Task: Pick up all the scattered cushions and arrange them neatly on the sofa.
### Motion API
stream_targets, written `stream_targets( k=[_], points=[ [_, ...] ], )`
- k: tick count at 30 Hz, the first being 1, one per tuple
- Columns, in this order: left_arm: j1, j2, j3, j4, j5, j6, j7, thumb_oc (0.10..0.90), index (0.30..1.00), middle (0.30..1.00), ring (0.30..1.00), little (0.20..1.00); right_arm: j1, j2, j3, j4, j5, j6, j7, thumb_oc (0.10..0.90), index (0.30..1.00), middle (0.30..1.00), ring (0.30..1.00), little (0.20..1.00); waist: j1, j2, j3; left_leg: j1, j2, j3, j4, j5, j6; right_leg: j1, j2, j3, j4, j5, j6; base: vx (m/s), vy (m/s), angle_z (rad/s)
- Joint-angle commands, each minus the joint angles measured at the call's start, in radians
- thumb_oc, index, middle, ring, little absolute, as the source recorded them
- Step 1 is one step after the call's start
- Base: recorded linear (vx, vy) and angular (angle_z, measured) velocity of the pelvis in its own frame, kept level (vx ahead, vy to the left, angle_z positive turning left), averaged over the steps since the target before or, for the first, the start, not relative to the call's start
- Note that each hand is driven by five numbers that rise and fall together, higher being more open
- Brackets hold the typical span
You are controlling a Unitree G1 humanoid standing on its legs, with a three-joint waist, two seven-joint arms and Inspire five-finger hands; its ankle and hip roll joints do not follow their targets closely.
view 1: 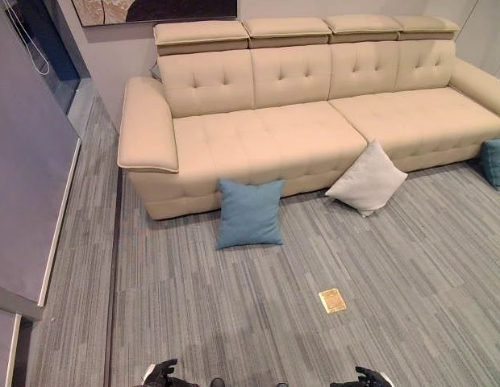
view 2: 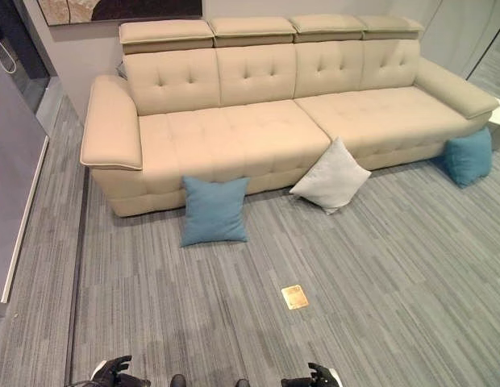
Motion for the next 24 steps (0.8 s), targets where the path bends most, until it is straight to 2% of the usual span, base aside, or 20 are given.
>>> stream_targets(
  k=[1,11,15,17,18,19,21,24],
  points=[
    [-0.073,0.009,-0.023,0.008,0.047,-0.027,0.019,0.8,0.9,0.9,0.9,0.9,-0.048,-0.034,0.009,0.021,-0.034,-0.023,-0.022,0.8,0.9,0.9,0.9,0.9,0.007,-0.007,-0.002,0.022,-0.034,0.099,0.003,-0.088,0.015,-0.021,-0.055,-0.094,0.032,-0.049,0.074,0.0,0.0,0.0],
    [-0.083,-0.004,-0.044,0.02,0.056,-0.02,0.02,0.8,0.9,0.9,0.9,0.9,-0.045,-0.025,0.024,0.044,-0.046,-0.023,-0.026,0.8,0.9,0.9,0.9,0.9,-0.001,-0.006,0.003,0.038,-0.014,0.093,0.005,-0.087,0.001,-0.004,-0.033,-0.087,0.027,-0.071,0.058,0.01,-0.064,0.01],
    [-0.09,-0.003,-0.057,0.026,0.058,-0.02,0.021,0.8,0.9,0.9,0.9,0.9,-0.051,-0.024,0.031,0.044,-0.043,-0.026,-0.026,0.8,0.9,0.9,0.9,0.9,-0.008,-0.01,0.029,-0.01,0.002,0.077,0.099,-0.104,-0.01,-0.02,-0.023,-0.076,0.05,-0.087,0.039,-0.04,-0.096,0.13],
    [-0.107,-0.002,-0.069,0.013,0.045,-0.023,0.021,0.8,0.9,0.9,0.9,0.9,-0.057,-0.03,0.028,0.037,-0.026,-0.03,-0.028,0.8,0.9,0.9,0.9,0.9,-0.01,-0.025,0.072,-0.111,0.012,0.077,0.261,-0.117,-0.037,-0.041,-0.026,-0.081,0.077,-0.101,0.014,-0.08,-0.128,0.54],
    [-0.112,-0.005,-0.073,0.014,0.043,-0.022,0.023,0.8,0.9,0.9,0.9,0.9,-0.058,-0.035,0.025,0.038,-0.021,-0.03,-0.031,0.8,0.9,0.9,0.9,0.9,-0.01,-0.032,0.083,-0.172,0.031,0.087,0.37,-0.099,-0.047,-0.041,-0.027,-0.094,0.088,-0.107,-0.001,0.06,-0.089,0.69],
    [-0.11,-0.004,-0.072,0.016,0.042,-0.022,0.023,0.8,0.9,0.9,0.9,0.9,-0.055,-0.038,0.024,0.033,-0.013,-0.031,-0.029,0.8,0.9,0.9,0.9,0.9,-0.01,-0.033,0.083,-0.192,0.041,0.101,0.383,-0.099,-0.04,-0.031,-0.024,-0.104,0.083,-0.114,-0.003,0.14,-0.026,0.64],
    [-0.101,-0.003,-0.073,0.022,0.051,-0.018,0.025,0.8,0.9,0.9,0.9,0.9,-0.056,-0.04,0.027,0.03,-0.017,-0.029,-0.03,0.8,0.9,0.9,0.9,0.9,-0.005,-0.044,0.078,-0.237,0.033,0.117,0.339,-0.108,-0.025,-0.022,-0.029,-0.105,0.08,-0.124,0.007,0.24,0.095,0.18],
    [-0.094,0.007,-0.066,0.022,0.053,-0.015,0.02,0.8,0.9,0.9,0.9,0.9,-0.06,-0.033,0.035,0.017,-0.026,-0.024,-0.025,0.8,0.9,0.9,0.9,0.9,0.013,-0.04,0.063,-0.218,-0.001,0.095,0.249,-0.099,-0.005,-0.026,-0.02,-0.07,0.141,-0.159,0.02,0.3,0.226,-0.13]
  ],
)
